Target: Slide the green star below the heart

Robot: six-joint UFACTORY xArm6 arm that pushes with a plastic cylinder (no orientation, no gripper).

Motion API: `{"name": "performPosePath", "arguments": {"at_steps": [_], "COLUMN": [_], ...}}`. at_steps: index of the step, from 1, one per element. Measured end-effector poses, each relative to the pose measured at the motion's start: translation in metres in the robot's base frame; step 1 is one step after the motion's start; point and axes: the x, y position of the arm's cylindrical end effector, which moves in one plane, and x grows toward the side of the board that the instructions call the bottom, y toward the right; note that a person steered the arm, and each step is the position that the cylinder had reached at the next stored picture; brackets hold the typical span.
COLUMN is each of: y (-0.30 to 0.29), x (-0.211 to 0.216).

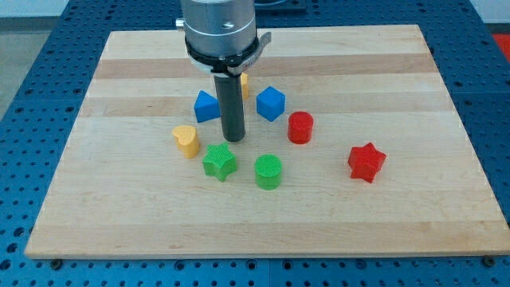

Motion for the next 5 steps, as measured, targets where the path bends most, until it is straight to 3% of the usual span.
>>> {"name": "performPosePath", "arguments": {"at_steps": [2, 5], "y": [-0.012, -0.026], "x": [0.032, 0.034]}}
